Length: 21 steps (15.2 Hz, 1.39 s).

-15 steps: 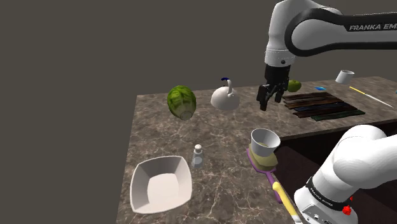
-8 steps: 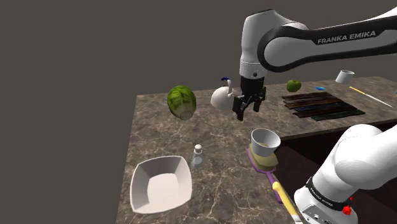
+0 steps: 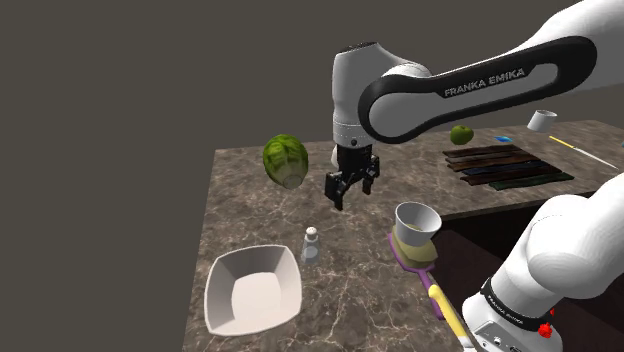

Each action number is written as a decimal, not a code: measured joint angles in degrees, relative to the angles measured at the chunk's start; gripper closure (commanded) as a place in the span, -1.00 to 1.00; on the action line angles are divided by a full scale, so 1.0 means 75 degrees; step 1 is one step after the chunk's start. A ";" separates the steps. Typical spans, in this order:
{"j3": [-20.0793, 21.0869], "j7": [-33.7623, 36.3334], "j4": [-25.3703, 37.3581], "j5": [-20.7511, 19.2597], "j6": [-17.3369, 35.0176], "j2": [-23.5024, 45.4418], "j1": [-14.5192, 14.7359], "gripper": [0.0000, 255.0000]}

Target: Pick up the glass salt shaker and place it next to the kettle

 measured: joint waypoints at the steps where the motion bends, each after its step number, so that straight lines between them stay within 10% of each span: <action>1: 0.0127 0.0173 0.0171 -0.0049 0.0097 0.0261 0.0015 -1.00; 9: 0.0927 0.1623 0.1542 -0.0862 0.0822 0.2456 0.0223 -1.00; 21: 0.0969 0.1868 0.1206 -0.1118 0.1590 0.2940 0.0276 -1.00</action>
